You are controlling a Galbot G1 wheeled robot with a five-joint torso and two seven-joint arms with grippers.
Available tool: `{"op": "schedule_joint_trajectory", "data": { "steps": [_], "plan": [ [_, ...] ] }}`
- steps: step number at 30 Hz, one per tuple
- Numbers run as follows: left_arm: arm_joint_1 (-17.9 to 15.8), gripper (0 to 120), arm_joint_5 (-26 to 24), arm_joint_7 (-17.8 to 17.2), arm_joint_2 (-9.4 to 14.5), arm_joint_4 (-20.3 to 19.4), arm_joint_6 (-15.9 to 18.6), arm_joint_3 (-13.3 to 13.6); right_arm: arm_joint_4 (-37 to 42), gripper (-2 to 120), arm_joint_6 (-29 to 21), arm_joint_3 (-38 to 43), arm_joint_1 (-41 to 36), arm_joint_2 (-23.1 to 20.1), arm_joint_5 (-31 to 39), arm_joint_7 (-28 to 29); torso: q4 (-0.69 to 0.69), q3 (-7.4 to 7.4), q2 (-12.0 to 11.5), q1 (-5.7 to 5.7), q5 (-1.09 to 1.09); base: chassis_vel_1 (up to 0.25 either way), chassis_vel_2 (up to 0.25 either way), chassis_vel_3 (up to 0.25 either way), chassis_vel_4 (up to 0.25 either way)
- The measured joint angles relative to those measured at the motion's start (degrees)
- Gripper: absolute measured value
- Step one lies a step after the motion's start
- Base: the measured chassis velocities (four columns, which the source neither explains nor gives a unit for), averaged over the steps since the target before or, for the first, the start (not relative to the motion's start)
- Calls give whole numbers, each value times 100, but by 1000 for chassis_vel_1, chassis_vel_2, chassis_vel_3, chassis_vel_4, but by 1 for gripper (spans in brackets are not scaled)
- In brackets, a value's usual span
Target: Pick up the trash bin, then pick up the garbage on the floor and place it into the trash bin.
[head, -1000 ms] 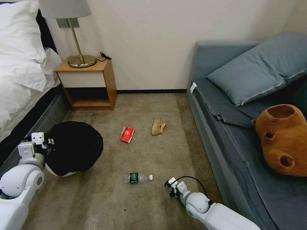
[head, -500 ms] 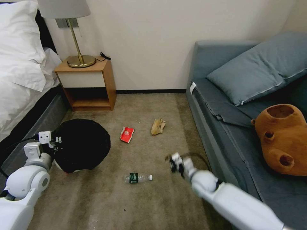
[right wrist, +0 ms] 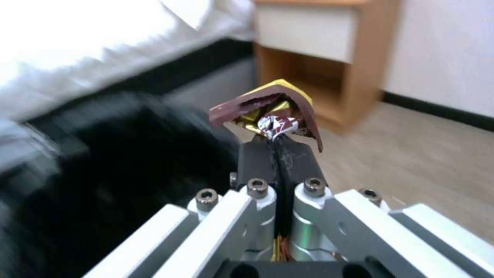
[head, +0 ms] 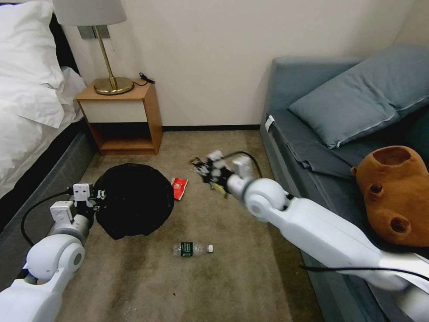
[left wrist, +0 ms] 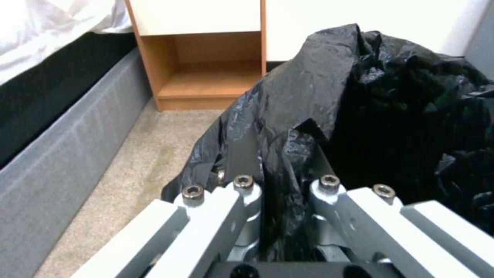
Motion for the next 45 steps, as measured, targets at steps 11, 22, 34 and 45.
{"op": "schedule_joint_trajectory", "data": {
  "steps": [11, 22, 34, 45],
  "plan": [
    [21, 6, 6, 14, -4, -41, -53, -66, -972, 0, 361, -402, 398, 1360, 300, -119, -1, 0, 0, 0, 1, 0, 0, 0, 0],
    [108, 6, 20, 8, -142, -113, -104, -110, -1964, 0, 754, -194, -201, 2051, -181, -139, 0, 0, 0, 0, 1, 0, 0, 0, 0],
    [123, 6, -22, -13, -236, -162, -105, -183, -1876, 28, 763, -97, -907, 2029, -578, 170, 0, 0, 0, 0, 2, 0, 0, 0, 0],
    [269, 6, 61, -5, -263, -161, -170, -263, -1593, 67, 618, -131, -826, 1902, -567, 302, 0, 0, 0, 0, 2, 0, 0, 0, 0]
  ]
}}
